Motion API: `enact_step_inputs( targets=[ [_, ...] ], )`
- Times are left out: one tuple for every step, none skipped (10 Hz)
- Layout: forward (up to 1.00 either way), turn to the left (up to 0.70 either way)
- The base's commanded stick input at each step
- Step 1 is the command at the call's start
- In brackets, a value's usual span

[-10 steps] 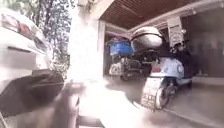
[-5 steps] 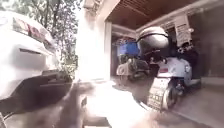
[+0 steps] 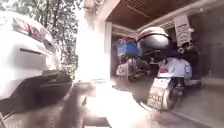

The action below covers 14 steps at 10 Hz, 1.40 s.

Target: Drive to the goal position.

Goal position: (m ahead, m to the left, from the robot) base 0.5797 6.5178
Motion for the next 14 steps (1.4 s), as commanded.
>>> enact_step_inputs(
  targets=[
    [0.27, 0.00],
    [0.43, 0.00],
    [0.45, 0.00],
    [0.45, 0.00],
    [0.45, 0.00],
    [0.45, 0.00],
    [0.45, 0.00],
    [0.45, 0.00],
    [0.45, 0.00],
    [0.45, 0.00],
    [0.45, 0.00],
    [0.45, 0.00],
    [0.45, 0.00],
    [0.45, 0.22]
  ],
)
